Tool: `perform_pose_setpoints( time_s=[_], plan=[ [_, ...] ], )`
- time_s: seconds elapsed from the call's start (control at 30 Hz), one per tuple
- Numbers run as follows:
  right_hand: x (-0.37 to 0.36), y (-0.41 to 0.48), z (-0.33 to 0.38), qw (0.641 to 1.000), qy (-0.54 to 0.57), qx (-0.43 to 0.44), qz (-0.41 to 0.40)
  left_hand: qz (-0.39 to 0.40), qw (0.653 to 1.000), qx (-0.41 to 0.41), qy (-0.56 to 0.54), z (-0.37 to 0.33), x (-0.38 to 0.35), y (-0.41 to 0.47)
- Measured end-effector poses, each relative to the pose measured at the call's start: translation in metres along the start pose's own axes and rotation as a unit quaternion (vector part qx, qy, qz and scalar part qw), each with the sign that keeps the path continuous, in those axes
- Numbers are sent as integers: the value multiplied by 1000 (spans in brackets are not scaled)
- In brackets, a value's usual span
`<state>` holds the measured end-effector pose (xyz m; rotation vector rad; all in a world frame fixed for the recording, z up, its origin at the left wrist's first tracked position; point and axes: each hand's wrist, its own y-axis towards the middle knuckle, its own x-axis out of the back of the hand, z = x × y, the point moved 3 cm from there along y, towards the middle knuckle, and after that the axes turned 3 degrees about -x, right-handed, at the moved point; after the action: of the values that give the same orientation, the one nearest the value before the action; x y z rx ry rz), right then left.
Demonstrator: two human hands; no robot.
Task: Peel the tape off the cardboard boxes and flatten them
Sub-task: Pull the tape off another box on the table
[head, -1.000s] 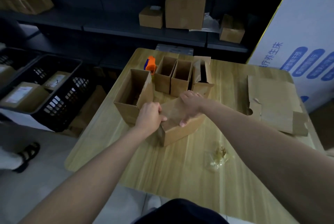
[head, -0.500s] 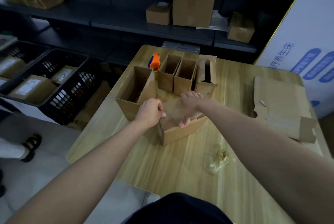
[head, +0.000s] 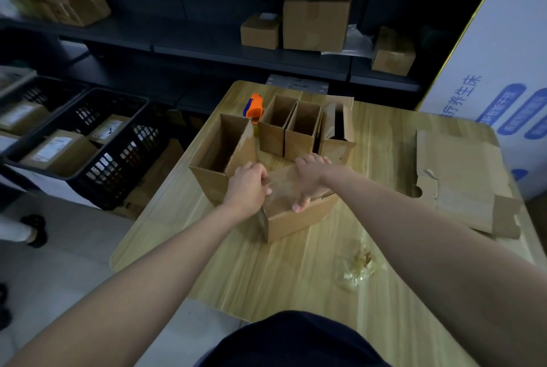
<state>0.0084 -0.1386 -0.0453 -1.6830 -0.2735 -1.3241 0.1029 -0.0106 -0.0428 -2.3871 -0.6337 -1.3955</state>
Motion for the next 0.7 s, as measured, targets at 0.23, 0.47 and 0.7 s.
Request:
perform_pose_setpoints(
  time_s=[0.23, 0.47, 0.7],
  plan=[
    [-1, 4, 0, 1000, -5, -2, 1, -31, 999, -7, 16, -8, -1, -2],
    [-3, 4, 1, 1000, -10, 2, 5, 26, 999, -23, 3, -4, -5, 8],
    [-5, 4, -1, 1000, 0, 6, -5, 92, 986, -51, -130, 9, -11, 2]
  ],
)
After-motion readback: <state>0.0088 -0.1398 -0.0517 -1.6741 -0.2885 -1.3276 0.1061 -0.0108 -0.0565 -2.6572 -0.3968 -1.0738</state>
